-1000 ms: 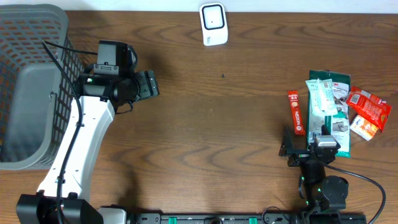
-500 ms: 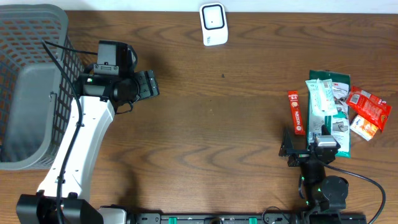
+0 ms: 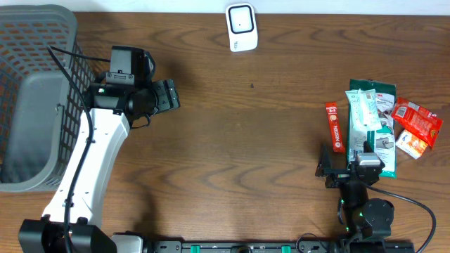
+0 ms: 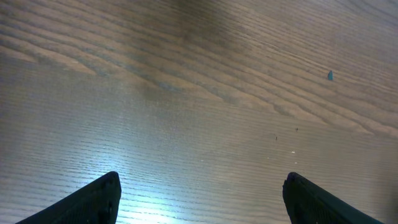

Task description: Scan the item barcode

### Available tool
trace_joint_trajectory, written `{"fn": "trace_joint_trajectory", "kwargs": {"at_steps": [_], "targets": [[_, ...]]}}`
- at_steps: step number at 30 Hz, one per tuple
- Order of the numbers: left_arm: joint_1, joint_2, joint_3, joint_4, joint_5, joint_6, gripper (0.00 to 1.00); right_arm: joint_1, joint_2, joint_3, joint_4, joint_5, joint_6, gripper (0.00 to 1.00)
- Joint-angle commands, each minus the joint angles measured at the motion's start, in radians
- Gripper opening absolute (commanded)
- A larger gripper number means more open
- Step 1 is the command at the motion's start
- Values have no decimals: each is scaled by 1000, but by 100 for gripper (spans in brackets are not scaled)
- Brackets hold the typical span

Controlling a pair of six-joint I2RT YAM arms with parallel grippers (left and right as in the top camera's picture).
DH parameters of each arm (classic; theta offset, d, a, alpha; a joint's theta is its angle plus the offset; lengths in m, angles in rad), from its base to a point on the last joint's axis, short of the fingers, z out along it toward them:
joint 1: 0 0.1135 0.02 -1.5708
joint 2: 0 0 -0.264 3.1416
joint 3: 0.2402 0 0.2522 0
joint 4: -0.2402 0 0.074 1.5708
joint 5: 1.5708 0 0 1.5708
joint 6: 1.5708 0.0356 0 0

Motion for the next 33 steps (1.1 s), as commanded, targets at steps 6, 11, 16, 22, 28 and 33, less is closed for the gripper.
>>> {"fn": "trace_joint_trajectory", "kwargs": {"at_steps": [6, 11, 16, 22, 28, 33], "targets": [[5, -3, 5, 0, -10, 13, 84, 21, -6, -2, -4, -12, -18, 99], [5, -2, 5, 1, -10, 13, 84, 21, -6, -2, -4, -12, -18, 99], [5, -45, 5, 0, -10, 14, 84, 21, -6, -2, -4, -12, -18, 99], [5, -228, 5, 0, -10, 14, 84, 21, -6, -2, -4, -12, -18, 99], [6, -649, 5, 0, -14, 17, 84, 21, -6, -2, -4, -12, -18, 99], [5, -905, 1, -22, -14, 17, 84, 21, -6, -2, -4, -12, -18, 99]]}}
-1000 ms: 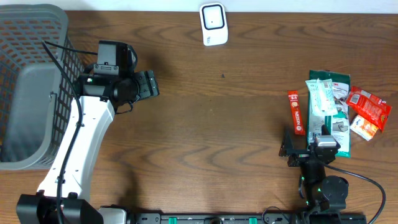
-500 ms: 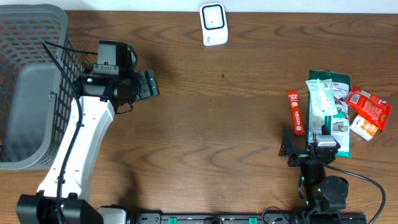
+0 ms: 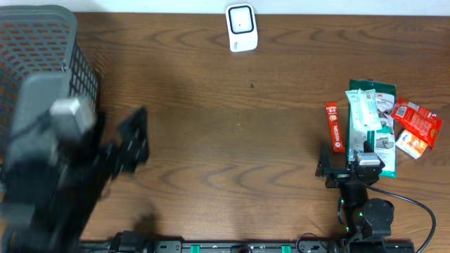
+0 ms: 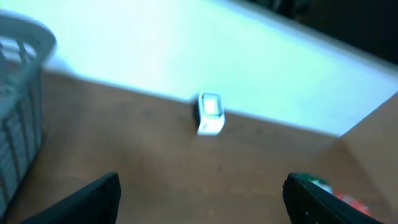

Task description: Scan the item barcode

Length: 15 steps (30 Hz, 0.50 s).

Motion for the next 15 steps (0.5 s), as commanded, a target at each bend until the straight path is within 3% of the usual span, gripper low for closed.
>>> {"fn": "trace_joint_trajectory", "kwargs": {"at_steps": [1, 7, 15], "targets": [[7, -109, -4, -29, -13, 13, 84, 21, -6, -2, -4, -11, -11, 99], [80, -327, -52, -187, -44, 13, 84, 21, -6, -2, -4, -11, -11, 99], [100, -523, -158, -208, -65, 13, 84, 21, -6, -2, -4, -11, -11, 99]]}}
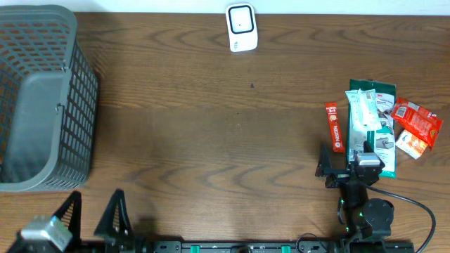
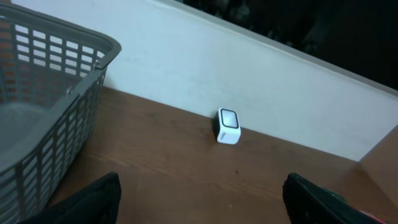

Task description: Scan the item barcode

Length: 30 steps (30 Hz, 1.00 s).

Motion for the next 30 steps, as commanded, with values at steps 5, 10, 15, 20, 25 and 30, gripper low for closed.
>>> {"fn": "trace_joint_trajectory", "kwargs": {"at_steps": [5, 10, 15, 20, 25, 30], "targets": [[5, -154, -145, 27, -21, 6, 84, 21, -6, -2, -4, -11, -10, 99], [5, -205, -255, 182, -79, 7, 84, 21, -6, -2, -4, -11, -10, 99], [5, -205, -373, 425, -95, 10, 84, 21, -6, -2, -4, -11, -10, 99], [5, -204, -574, 886, -93, 10, 84, 21, -6, -2, -4, -11, -10, 99], [5, -205, -824, 1309, -93, 10, 84, 21, -6, -2, -4, -11, -10, 99], [5, -205, -1003, 1469, -95, 10, 84, 21, -6, -2, -4, -11, -10, 99]]}}
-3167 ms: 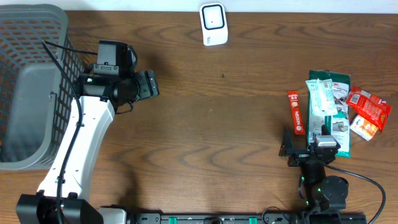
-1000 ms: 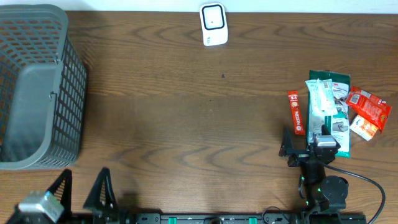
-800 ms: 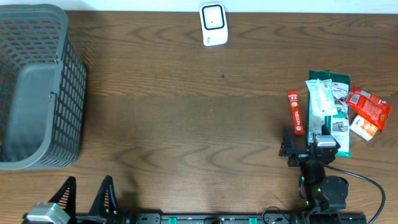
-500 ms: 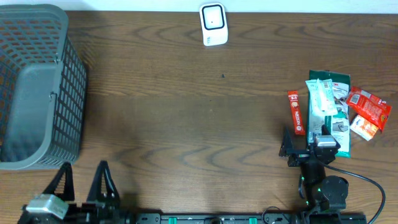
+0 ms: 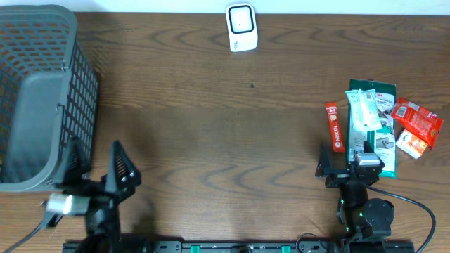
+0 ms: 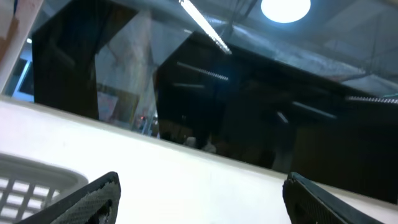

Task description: Scan the item barcode

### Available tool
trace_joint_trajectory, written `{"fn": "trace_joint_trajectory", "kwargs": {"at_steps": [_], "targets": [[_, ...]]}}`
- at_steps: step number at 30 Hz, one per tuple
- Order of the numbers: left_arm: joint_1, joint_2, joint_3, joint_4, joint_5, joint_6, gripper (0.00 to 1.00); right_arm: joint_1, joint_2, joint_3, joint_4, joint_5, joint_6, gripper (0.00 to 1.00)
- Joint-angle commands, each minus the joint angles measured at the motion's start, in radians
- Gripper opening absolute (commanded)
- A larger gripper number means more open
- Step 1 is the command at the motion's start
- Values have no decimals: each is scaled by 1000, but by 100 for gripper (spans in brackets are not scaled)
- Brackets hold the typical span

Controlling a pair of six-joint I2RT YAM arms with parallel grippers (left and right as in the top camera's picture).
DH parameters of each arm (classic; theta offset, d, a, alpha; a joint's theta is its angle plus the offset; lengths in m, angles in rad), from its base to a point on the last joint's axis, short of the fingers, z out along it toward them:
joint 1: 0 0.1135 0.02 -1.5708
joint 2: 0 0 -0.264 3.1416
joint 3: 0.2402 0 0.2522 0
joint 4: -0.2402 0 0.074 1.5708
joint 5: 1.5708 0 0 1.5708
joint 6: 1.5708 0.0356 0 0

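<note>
The white barcode scanner [image 5: 240,27] stands at the table's far edge, centre. The items lie in a heap at the right: a red stick packet [image 5: 335,127], a green and white pouch [image 5: 371,112], a red packet [image 5: 418,120] and a small orange packet [image 5: 410,144]. My left gripper [image 5: 95,153] is at the front left beside the basket, open and empty. In the left wrist view the left gripper [image 6: 202,182] points up at a white wall and ceiling lights. My right gripper [image 5: 336,169] sits folded at the front right, just below the heap; its jaws are not clear.
A grey mesh basket [image 5: 77,77] fills the far left of the table, and its rim [image 6: 37,171] shows low in the left wrist view. A cable [image 5: 411,200] runs from the right arm's base.
My left gripper has moved from the table's front left edge to slightly farther in, beside the basket. Its camera has tilted up from the scanner and basket to the wall and ceiling. Right arm unchanged.
My left arm first reached out over the left middle of the table, gripper open over bare wood. It was then blurred nearer the front left, then low at the front edge facing the scanner. Now it points upward by the basket. The items and right arm stayed put.
</note>
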Motion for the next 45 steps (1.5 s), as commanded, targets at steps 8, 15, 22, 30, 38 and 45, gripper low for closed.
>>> {"fn": "trace_joint_trajectory", "kwargs": {"at_steps": [8, 15, 22, 30, 38, 45], "targets": [[5, -6, -191, 55, -9, 9, 84, 21, -5, -2, -4, -9, -8, 99], [5, -6, -231, -34, -9, 36, 84, 21, -5, -2, -4, -9, -8, 99], [5, -7, -237, -203, -9, 36, 84, 21, -5, -2, -4, -9, -8, 99], [4, -7, -237, -465, -8, 145, 84, 21, -5, -2, -4, -9, -8, 99], [4, -7, -237, -467, -9, 246, 84, 21, -5, -2, -4, -9, -8, 99], [0, -7, -237, -503, 3, 266, 84, 21, -5, -2, -4, -9, -8, 99]]}}
